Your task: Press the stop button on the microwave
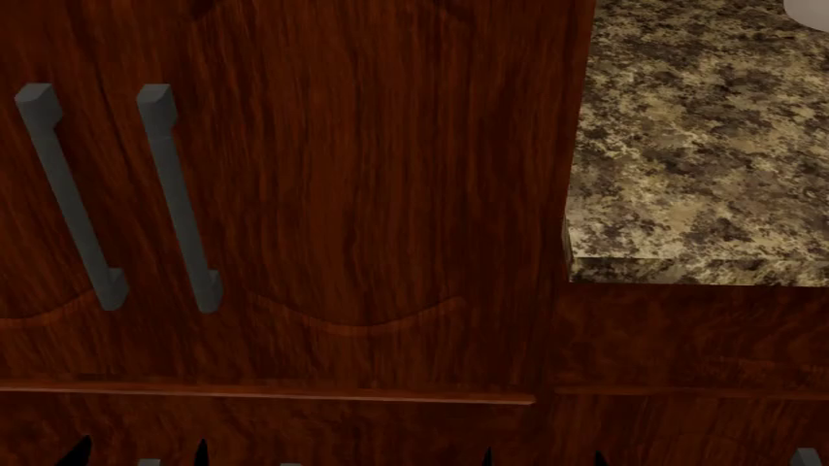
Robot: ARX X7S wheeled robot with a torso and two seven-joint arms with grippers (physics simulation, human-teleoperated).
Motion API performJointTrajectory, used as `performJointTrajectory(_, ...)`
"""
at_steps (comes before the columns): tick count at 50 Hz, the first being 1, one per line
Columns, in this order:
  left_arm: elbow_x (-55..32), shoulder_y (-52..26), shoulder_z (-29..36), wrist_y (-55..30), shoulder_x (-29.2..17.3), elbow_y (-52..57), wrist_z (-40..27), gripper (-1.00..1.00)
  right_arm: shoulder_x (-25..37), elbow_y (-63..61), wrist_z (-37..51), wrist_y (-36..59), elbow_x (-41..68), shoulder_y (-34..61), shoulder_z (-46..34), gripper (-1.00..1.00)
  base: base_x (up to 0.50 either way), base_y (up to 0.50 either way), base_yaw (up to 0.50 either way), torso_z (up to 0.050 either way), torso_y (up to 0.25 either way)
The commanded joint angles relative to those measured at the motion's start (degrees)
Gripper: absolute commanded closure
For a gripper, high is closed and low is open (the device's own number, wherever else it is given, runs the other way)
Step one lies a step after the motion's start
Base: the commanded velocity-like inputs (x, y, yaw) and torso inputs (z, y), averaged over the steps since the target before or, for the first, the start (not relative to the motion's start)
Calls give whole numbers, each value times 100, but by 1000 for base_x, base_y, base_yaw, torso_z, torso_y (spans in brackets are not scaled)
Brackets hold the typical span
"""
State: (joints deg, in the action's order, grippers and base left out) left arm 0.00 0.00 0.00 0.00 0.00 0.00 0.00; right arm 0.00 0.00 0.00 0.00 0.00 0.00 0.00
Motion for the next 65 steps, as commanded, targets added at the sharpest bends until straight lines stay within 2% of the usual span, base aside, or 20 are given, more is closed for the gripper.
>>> performJointTrajectory(1, -130, -5, 150, 6, -129, -7, -150, -100, 72, 29, 90, -24, 72, 7, -91, -100, 0, 0, 0, 0, 0)
performJointTrajectory(13, -146, 95, 139, -4, -414, -109, -480, -100, 272, -1144, 571, 714, -118, -26, -426, -100, 0, 0, 0, 0, 0)
performJointTrajectory(21, -444, 384, -515, -226, -820, -508, -699, -100, 420, -2805, 629, 1809, -295, 243, -587, -100, 0, 0, 0, 0, 0)
performJointTrajectory(26, -343, 164, -825, 545, -1057, -2361, -947, -100, 473, -4025, 637, 2832, -461, 743, -627, -100, 0, 0, 0, 0, 0)
performJointTrajectory(28, -335, -303, -896, 1110, -1156, -3955, -985, -100, 490, -4422, 601, 3379, -552, 1091, -698, -100, 0, 0, 0, 0, 0)
performJointTrajectory(29, -205, -698, -882, 1771, -1233, -4815, -1156, -100, 496, -4662, 571, 3707, -606, 1336, -743, -100, 0, 0, 0, 0, 0)
performJointTrajectory(30, -352, -1181, -962, 2419, -1287, -5674, -878, -100, 487, -4943, 539, 4081, -638, 1623, -743, -100, 0, 0, 0, 0, 0)
performJointTrajectory(31, -141, -1469, -836, 2739, -1364, -6534, -1132, -100, 480, -5160, 492, 4496, -657, 1866, -771, -100, 0, 0, 0, 0, 0)
performJointTrajectory(32, -261, -1401, -959, 2516, -1370, -7393, -1000, -100, 478, -5333, 443, 4808, -666, 2111, -816, -100, 0, 0, 0, 0, 0)
performJointTrajectory(33, -486, -1345, -1199, 2205, -1355, -7498, -626, -100, 485, -5519, 408, 5164, -711, 2411, -889, -100, 0, 0, 0, 0, 0)
performJointTrajectory(34, -276, -1278, -1132, 2144, -1351, -7498, -909, -100, 518, -5612, 419, 5323, -787, 2620, -984, -100, 0, 0, 0, 0, 0)
performJointTrajectory(35, -401, -1195, -1321, 1933, -1290, -7499, -555, -100, 546, -5702, 470, 5578, -930, 2954, -1132, -100, 0, 0, 0, 0, 0)
performJointTrajectory(37, -247, -1007, -1467, 1598, -1253, -7499, -674, -100, 481, -5979, 373, 6309, -1041, 3679, -1257, -100, 0, 0, 0, 0, 0)
performJointTrajectory(40, -135, -736, -1701, 1115, -1219, -7499, -539, -100, 126, -5997, -386, 6914, -2005, 4596, -1469, -100, 0, 0, 0, 0, 0)
performJointTrajectory(44, -135, -736, -1701, 1115, -1219, -7499, -539, -100, 7, -5997, -968, 7572, -2663, 5497, -1768, -100, 0, 0, 0, 0, 0)
performJointTrajectory(49, -135, -736, -1701, 1115, -1219, -7499, -539, -100, 22, -5990, -1147, 8135, -3153, 6273, -2025, -100, 0, 0, 0, 0, 0)
performJointTrajectory(52, -135, -736, -1701, 1115, -1219, -7499, -539, -100, 76, -5817, -1236, 8443, -3058, 6744, -1955, -100, 0, 0, 0, 0, 0)
performJointTrajectory(56, -135, -736, -1701, 1115, -1219, -7499, -539, -100, 14, -5215, -1203, 8371, -2472, 7112, -1569, -100, 0, 0, 0, 0, 0)
performJointTrajectory(60, -135, -736, -1701, 1115, -1219, -7499, -539, -100, 21, -4051, -719, 7904, -1644, 7508, -1190, -100, 0, 0, 0, 0, 0)
performJointTrajectory(65, -135, -736, -1701, 1115, -1219, -7499, -539, -100, 22, -3322, -212, 7713, -982, 8001, -1052, -100, 0, 0, 0, 0, 0)
